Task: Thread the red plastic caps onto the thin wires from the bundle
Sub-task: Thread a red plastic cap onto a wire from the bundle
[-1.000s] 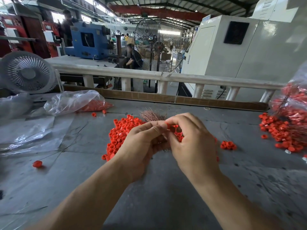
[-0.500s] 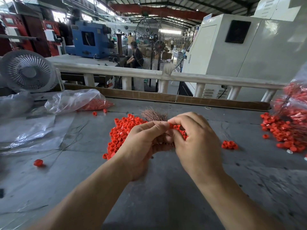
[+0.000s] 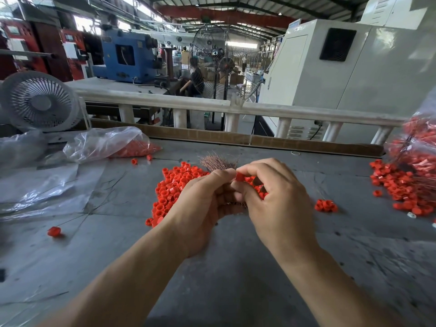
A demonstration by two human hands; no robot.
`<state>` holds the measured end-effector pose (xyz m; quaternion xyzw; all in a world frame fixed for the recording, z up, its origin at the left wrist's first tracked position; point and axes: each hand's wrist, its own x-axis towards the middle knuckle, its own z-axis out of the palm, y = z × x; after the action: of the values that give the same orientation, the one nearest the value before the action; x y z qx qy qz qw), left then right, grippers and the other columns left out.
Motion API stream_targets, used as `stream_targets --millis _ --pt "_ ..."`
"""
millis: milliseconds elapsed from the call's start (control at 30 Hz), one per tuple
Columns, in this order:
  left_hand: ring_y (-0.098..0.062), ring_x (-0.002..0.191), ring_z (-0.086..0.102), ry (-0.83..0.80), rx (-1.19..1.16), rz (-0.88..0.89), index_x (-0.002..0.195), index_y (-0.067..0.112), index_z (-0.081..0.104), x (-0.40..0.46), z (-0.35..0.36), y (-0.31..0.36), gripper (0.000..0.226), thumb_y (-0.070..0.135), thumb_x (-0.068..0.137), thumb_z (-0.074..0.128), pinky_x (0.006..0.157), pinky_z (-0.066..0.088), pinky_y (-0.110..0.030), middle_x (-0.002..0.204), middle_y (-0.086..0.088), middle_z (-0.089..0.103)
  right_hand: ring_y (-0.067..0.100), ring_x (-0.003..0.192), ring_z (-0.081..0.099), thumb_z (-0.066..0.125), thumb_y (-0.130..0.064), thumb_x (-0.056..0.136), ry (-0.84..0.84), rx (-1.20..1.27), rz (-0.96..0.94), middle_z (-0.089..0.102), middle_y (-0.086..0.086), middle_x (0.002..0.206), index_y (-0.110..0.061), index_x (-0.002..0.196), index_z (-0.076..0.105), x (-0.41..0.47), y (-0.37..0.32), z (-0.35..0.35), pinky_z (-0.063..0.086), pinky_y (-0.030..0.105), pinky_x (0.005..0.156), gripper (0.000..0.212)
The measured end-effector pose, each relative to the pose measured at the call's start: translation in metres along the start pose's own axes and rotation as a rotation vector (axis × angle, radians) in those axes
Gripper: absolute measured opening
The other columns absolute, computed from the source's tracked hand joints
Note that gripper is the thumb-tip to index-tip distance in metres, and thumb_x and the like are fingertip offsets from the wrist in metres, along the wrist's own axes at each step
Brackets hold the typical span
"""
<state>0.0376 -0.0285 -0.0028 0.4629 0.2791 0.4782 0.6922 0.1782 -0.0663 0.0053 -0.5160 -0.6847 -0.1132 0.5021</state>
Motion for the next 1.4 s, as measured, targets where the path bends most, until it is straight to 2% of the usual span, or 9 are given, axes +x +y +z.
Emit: stream_targets --millis 167,333,533,767,867,1033,1167,1400 --pt "-0.023 0.083 0.06 0.008 0.012 0.012 0.111 0.0 0.068 -0.0005 -0.001 0.0 0.028 0.023 0.098 0.06 0.089 0.046 -0.046 0.096 -0.02 0.058 0.013 0.095 0.063 0.081 -0.016 0.087 -0.023 0.013 -0.004 0.068 -0.009 0.097 -0.017 0.098 0.076 0.0006 0.0009 -0.0013 0.051 0.026 0.079 0.012" --pt "-0.021 0.081 0.059 0.021 0.016 0.029 0.108 -0.001 0.07 -0.0034 0.0027 0.0015 0.027 0.021 0.095 0.062 0.088 0.047 -0.045 0.098 -0.021 0.058 0.013 0.096 0.063 0.082 -0.015 0.086 -0.029 0.015 -0.008 0.068 -0.008 0.097 -0.017 0.097 0.076 0.0005 -0.0002 -0.0022 0.051 0.027 0.08 0.013" --pt "-0.028 0.085 0.057 0.029 0.037 0.044 0.118 -0.015 0.062 -0.0055 0.004 0.0023 0.047 0.023 0.091 0.064 0.089 0.048 -0.046 0.102 -0.025 0.058 0.013 0.095 0.062 0.082 -0.012 0.086 -0.018 -0.011 -0.015 0.068 -0.008 0.096 -0.016 0.095 0.076 0.0004 -0.0025 -0.0018 0.048 0.022 0.079 0.012" --pt "-0.02 0.08 0.06 -0.008 0.036 0.026 0.107 0.001 0.071 -0.0029 0.0025 0.0023 0.027 0.024 0.095 0.061 0.079 0.053 -0.038 0.097 -0.019 0.06 0.012 0.094 0.061 0.081 -0.014 0.087 -0.011 0.0 -0.015 0.067 -0.008 0.096 -0.016 0.095 0.075 0.0005 -0.0012 -0.0013 0.047 0.022 0.079 0.01" --pt "-0.017 0.076 0.061 -0.03 0.018 -0.001 0.099 0.007 0.071 -0.0016 0.0024 0.004 0.023 0.026 0.098 0.058 0.072 0.056 -0.033 0.094 -0.014 0.061 0.014 0.091 0.062 0.081 -0.013 0.085 0.011 0.019 -0.008 0.066 -0.008 0.092 -0.017 0.091 0.074 0.0014 0.0003 -0.0004 0.05 0.028 0.077 0.011" --pt "-0.015 0.073 0.062 -0.033 0.048 0.0 0.1 0.008 0.072 -0.0017 0.0017 0.0022 0.02 0.023 0.097 0.059 0.073 0.052 -0.033 0.089 -0.009 0.065 0.015 0.087 0.062 0.079 -0.012 0.086 0.027 0.017 0.003 0.065 -0.007 0.09 -0.015 0.091 0.073 0.0012 0.0038 -0.001 0.054 0.036 0.073 0.009" --pt "-0.015 0.072 0.063 -0.034 0.044 0.009 0.095 0.01 0.075 -0.0016 0.0015 0.0016 0.018 0.023 0.093 0.062 0.072 0.052 -0.033 0.089 -0.01 0.067 0.013 0.087 0.061 0.078 -0.012 0.086 0.028 0.007 0.007 0.065 -0.008 0.089 -0.016 0.091 0.073 0.0016 0.0029 -0.0007 0.053 0.033 0.073 0.008" --pt "-0.016 0.074 0.061 -0.047 0.025 0.005 0.1 0.006 0.074 -0.0027 0.0002 0.001 0.027 0.027 0.084 0.068 0.074 0.052 -0.033 0.093 -0.011 0.067 0.014 0.09 0.062 0.079 -0.012 0.085 0.018 -0.012 0.011 0.067 -0.007 0.09 -0.014 0.091 0.075 0.0017 0.0022 -0.0019 0.052 0.03 0.077 0.008"
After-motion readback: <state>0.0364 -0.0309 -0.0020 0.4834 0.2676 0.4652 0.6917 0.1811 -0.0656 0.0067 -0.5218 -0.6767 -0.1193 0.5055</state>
